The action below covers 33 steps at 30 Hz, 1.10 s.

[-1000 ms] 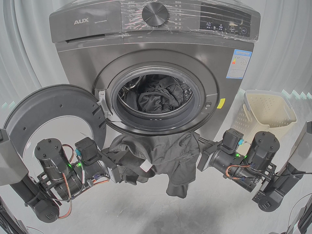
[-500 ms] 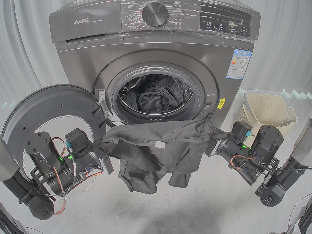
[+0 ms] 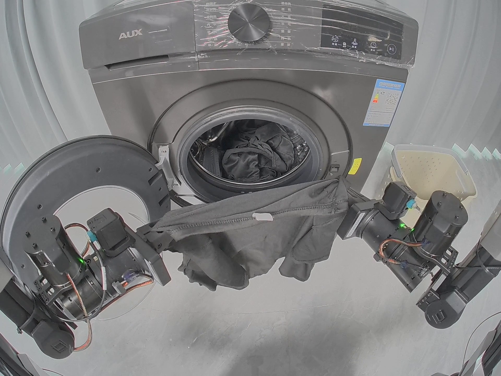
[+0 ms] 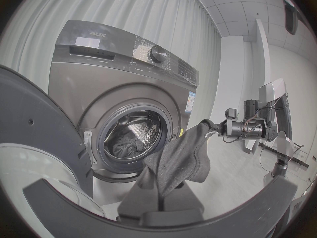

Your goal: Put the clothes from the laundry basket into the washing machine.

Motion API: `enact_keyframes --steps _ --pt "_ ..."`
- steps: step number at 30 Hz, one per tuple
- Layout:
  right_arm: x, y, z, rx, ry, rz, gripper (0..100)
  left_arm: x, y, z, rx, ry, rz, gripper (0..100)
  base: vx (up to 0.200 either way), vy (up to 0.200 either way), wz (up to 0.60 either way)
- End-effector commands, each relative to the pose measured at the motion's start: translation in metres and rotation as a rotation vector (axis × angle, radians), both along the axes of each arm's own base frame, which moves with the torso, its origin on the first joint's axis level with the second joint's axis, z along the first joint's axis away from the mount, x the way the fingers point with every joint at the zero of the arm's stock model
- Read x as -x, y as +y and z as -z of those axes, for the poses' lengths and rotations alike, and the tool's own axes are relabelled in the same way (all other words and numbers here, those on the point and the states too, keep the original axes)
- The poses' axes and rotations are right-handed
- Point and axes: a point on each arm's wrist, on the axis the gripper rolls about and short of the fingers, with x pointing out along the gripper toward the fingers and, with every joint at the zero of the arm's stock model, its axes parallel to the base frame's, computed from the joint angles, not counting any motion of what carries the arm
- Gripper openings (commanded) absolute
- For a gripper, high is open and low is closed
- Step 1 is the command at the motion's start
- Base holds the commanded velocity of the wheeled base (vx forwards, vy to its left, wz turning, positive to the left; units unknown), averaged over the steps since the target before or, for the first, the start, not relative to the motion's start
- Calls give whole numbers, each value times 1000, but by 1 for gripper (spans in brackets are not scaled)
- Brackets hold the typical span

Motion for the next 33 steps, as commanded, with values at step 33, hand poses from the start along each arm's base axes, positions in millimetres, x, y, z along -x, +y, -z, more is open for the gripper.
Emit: enact_keyframes --steps 33 --pt "14 -2 -36 -73 -110 -24 0 -6 0 -40 131 -129 -9 0 0 0 0"
